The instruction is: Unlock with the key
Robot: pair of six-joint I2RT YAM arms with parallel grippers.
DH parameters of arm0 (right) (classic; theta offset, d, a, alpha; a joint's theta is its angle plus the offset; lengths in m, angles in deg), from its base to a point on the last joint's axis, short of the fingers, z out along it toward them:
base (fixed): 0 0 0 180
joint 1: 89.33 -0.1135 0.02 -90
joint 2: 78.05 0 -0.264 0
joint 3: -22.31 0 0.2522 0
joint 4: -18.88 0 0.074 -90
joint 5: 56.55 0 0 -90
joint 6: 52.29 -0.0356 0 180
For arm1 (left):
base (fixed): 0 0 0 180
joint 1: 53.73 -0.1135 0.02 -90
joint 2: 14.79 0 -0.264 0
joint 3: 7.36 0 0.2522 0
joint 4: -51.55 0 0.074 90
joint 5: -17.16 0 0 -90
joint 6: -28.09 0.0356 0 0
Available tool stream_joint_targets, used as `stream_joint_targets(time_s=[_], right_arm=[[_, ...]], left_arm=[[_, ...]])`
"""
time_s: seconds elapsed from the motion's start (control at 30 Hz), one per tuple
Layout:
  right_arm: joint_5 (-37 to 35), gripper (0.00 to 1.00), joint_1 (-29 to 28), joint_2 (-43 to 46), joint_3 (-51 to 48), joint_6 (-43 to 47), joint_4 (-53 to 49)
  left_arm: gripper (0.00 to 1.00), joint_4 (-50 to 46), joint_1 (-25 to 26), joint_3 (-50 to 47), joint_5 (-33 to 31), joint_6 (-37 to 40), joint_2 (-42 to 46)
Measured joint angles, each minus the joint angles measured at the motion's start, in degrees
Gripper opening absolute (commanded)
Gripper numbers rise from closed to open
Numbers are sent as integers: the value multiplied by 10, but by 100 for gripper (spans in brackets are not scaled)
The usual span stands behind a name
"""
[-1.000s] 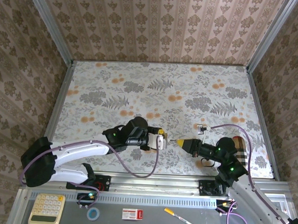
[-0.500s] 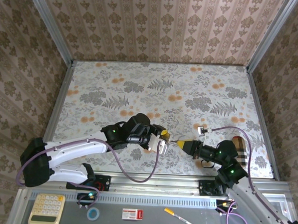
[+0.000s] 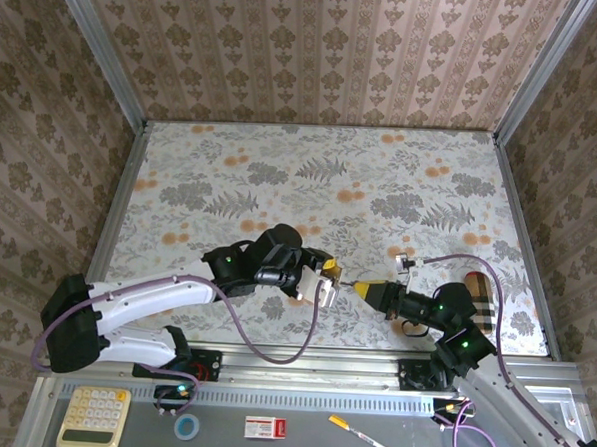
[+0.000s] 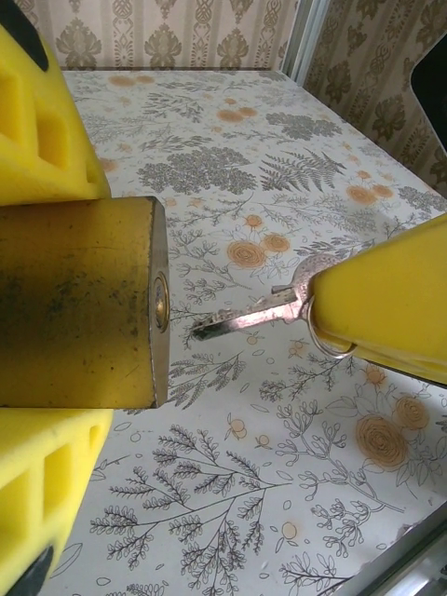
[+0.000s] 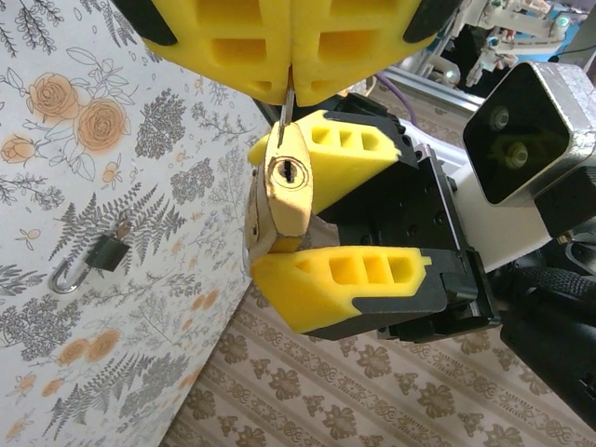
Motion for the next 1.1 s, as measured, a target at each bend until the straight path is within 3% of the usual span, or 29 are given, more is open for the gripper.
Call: stream_joint_targets(time_s=[1.1], right_arm=[[-36,0,-21,-25,0,16,19]], left_arm=[[8,1,0,6,11,-40,-19]])
